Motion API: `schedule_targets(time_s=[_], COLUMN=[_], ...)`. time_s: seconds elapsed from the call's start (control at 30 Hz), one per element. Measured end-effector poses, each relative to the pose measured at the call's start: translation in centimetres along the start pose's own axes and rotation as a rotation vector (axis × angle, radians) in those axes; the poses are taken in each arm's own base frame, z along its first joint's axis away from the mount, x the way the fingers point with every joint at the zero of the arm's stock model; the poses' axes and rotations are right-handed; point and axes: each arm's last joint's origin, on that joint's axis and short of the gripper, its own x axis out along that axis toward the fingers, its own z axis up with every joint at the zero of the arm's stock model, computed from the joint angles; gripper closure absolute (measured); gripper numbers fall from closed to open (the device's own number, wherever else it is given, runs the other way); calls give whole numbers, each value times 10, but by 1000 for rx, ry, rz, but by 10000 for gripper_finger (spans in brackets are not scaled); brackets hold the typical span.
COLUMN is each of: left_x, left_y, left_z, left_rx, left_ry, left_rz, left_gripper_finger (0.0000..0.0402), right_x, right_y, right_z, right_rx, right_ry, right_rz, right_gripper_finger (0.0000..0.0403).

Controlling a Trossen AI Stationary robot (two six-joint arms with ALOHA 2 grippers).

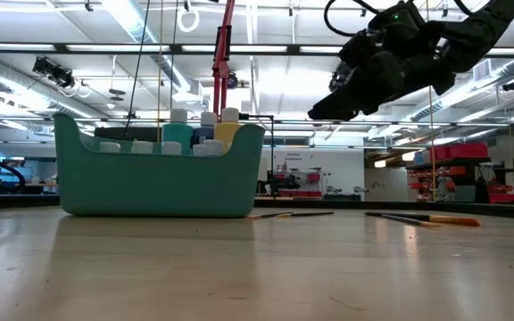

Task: Pick & Place Paint Supplies
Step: Put the gold paint brush into the blue cup

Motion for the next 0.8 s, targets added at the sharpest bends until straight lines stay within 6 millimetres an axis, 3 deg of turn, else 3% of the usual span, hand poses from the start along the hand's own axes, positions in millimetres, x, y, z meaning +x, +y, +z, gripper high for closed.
schedule_targets(time_s=[0.27, 0.8], left_x=[0, 0], left_y=[0, 0], left_z=[0, 0], left_rx=[-19, -19], left_ry=[-2, -2], left_rz=[1, 1], left_gripper_finger=[246, 246], right_x=[26, 49], right_y=[-6, -38], right_z=[-25, -95], right_rx=[-30, 79], right_ry=[53, 251], right_rz=[17, -17], right_gripper_finger=[179, 179])
